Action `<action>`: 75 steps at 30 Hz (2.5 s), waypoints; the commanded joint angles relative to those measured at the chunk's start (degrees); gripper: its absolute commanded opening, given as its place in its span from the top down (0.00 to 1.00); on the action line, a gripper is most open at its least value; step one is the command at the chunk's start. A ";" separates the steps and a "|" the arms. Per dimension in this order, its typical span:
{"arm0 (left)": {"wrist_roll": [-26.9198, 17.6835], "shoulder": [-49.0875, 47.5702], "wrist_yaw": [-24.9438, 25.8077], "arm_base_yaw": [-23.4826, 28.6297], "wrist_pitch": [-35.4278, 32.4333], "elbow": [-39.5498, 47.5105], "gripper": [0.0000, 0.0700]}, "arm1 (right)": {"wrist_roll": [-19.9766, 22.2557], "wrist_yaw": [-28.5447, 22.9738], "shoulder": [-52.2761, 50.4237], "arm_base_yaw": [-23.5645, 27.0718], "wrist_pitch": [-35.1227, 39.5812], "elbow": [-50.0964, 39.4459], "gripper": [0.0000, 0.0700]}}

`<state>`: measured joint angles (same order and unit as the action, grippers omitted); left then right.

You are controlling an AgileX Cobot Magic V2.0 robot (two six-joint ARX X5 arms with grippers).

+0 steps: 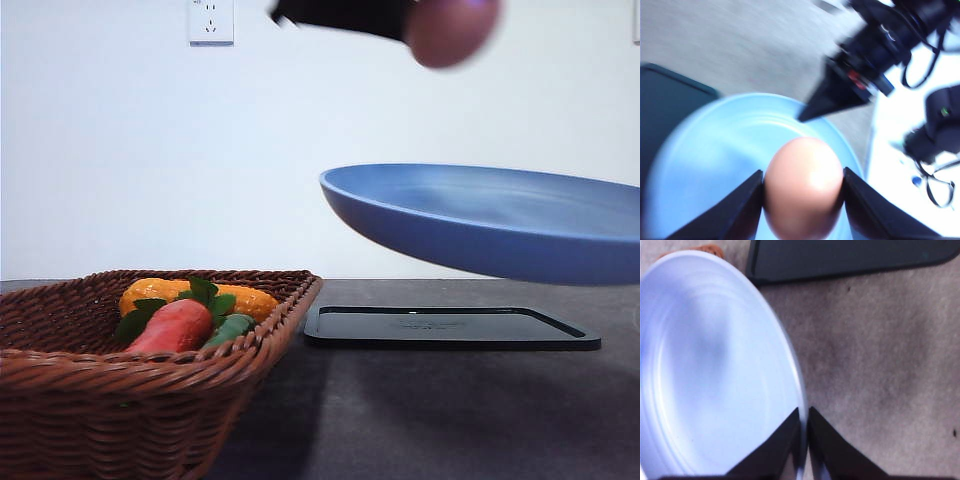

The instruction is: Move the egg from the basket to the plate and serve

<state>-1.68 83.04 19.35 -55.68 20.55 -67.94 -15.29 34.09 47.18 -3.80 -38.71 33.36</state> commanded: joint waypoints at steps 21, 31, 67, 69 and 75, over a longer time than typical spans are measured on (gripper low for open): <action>0.66 10.78 -3.37 -2.63 -0.69 -0.81 0.77 | -0.09 0.46 0.31 -0.96 -2.08 0.74 1.00; 1.33 10.77 -3.20 -2.75 -0.84 -0.84 0.51 | -0.38 0.46 0.31 -0.96 -2.15 0.74 1.00; 4.08 -30.64 -27.95 2.82 20.73 -1.01 0.51 | -0.81 0.43 47.92 3.98 8.80 29.81 1.00; 4.12 -32.27 -29.09 2.82 21.88 -1.01 0.51 | -0.89 0.42 51.33 3.98 8.82 32.78 1.00; 4.34 -35.17 -30.18 2.82 24.64 -1.01 0.51 | -1.51 -0.24 60.21 3.98 8.99 39.87 1.00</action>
<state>2.94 47.49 -10.61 -52.40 45.35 -67.92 -16.21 33.42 105.68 0.16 -30.25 71.65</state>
